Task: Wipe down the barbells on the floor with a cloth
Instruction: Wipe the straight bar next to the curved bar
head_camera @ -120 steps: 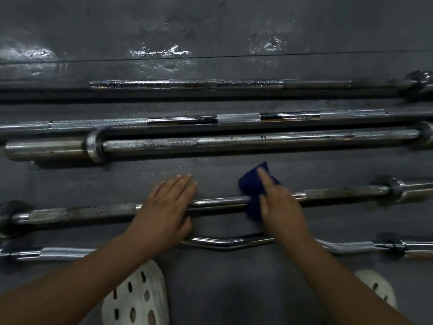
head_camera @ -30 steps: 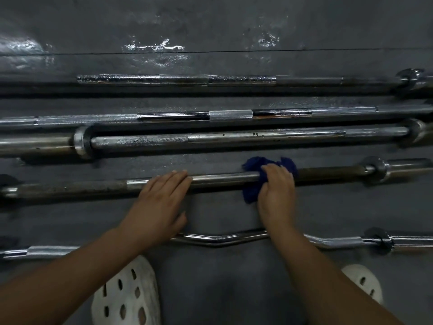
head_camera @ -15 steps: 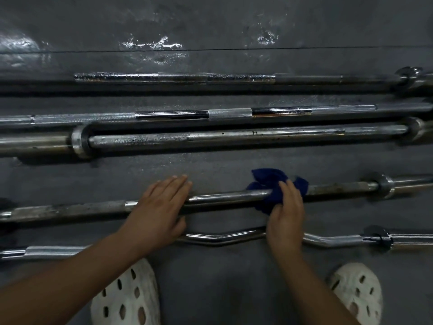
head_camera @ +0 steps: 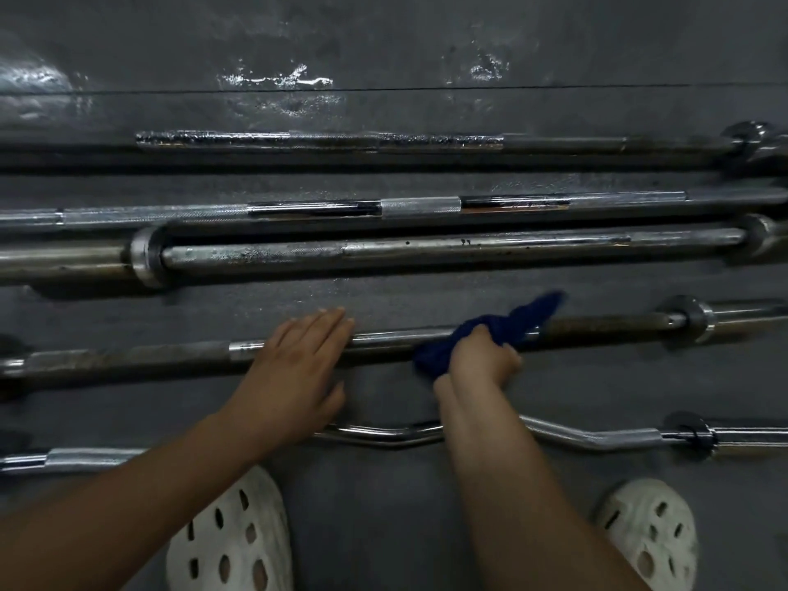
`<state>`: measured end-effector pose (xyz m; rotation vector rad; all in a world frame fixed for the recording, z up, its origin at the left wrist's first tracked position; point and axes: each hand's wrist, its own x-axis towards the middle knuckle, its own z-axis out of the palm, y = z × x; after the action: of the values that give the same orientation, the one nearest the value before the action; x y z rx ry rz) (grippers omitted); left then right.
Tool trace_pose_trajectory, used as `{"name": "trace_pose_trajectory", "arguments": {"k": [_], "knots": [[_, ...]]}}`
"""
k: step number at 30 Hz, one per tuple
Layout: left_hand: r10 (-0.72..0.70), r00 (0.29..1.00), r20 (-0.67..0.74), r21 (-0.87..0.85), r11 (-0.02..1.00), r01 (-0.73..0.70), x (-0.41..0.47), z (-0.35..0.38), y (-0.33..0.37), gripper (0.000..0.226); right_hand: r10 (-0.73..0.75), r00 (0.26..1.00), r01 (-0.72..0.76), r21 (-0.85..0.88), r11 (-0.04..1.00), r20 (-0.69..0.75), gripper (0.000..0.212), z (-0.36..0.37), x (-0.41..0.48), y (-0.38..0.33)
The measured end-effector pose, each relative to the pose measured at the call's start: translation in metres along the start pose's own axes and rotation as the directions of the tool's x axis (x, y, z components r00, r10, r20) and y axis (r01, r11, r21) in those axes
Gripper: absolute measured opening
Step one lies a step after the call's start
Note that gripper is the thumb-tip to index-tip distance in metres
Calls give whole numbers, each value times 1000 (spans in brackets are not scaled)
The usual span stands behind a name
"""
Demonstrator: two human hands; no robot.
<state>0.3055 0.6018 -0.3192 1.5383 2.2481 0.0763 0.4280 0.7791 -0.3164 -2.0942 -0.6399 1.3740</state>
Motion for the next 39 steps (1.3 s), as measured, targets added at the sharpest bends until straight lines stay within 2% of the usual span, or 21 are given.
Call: {"name": "trace_pose_trajectory", "arguments": {"k": [2,4,7,9,11,14,16,17,19,22,24,25,27,29,30,33,34,36,37,38,39], "knots": [[5,1000,12,-5,1000,-5,0,1,0,75,88,988,-102,112,988,125,26,0,-6,4],[11,1000,3,-5,1000,-11,-1,2,-1,75,145,973,-183,224,957,177,36,-9,5,0],[14,1000,7,-2,1000,-14,0,1,-1,75,213,949,-262,203,944,232,21,-4,1,-1],[3,1000,12,-14,1000,-3,1,-1,-2,75,307,884,-373,137,917,353,23,8,-15,6],[5,1000,7,-17,1000,-5,1,-2,-3,75,340,841,-411,89,907,421,23,9,-22,6],[6,1000,-26,-10,1000,-6,-2,-4,-5,74,221,894,-253,33,967,391,20,-12,0,-13],[-2,999,-37,-10,1000,1,-3,-5,-7,73,-48,959,58,-29,998,279,14,-30,15,-27],[-3,999,-39,-9,1000,3,-3,-5,-7,72,-248,943,283,-146,948,221,15,-37,23,-34],[-2,999,-34,-4,1000,2,-3,-6,-6,72,-550,805,588,-426,688,224,26,-43,48,-39],[-4,1000,-31,0,1000,4,-4,-5,-6,72,-681,624,714,-633,298,383,39,-29,56,-21],[-8,1000,-27,-1,1000,8,-2,-5,-5,73,-701,484,783,-617,80,523,46,-13,28,6],[-15,1000,-20,-6,1000,15,-2,-5,-4,73,-658,413,832,-555,-8,629,48,-7,11,18],[-23,1000,-14,-12,1000,23,-3,-6,-4,74,-489,255,908,-380,-175,834,52,0,-11,32],[-24,1000,-12,-8,1000,24,-7,-5,-5,74,-356,118,930,-229,-287,927,48,-2,1,17],[-27,1000,-9,-9,1000,27,-9,-4,-6,74,-374,122,922,-244,-300,919,42,-8,16,5],[-36,999,-17,-4,999,36,-10,-3,-7,72,-560,341,858,-493,-142,755,30,-28,38,-20],[-28,999,-18,0,1000,28,-9,-2,-6,72,-550,367,854,-506,-120,750,29,-26,32,-19],[-15,1000,-16,-2,1000,14,-8,-1,-5,73,-455,263,924,-358,-134,851,36,-19,17,-10],[-8,1000,-12,-1,1000,8,-7,-1,-4,74,-434,231,951,-296,-89,871,44,-18,15,-12],[-3,1000,-7,1,1000,3,-7,-1,-4,74,-456,270,952,-307,-9,848,50,-17,19,-21],[-1,1000,-7,2,1000,1,-8,0,-4,74,-518,353,928,-361,90,779,53,-18,29,-33]]}}
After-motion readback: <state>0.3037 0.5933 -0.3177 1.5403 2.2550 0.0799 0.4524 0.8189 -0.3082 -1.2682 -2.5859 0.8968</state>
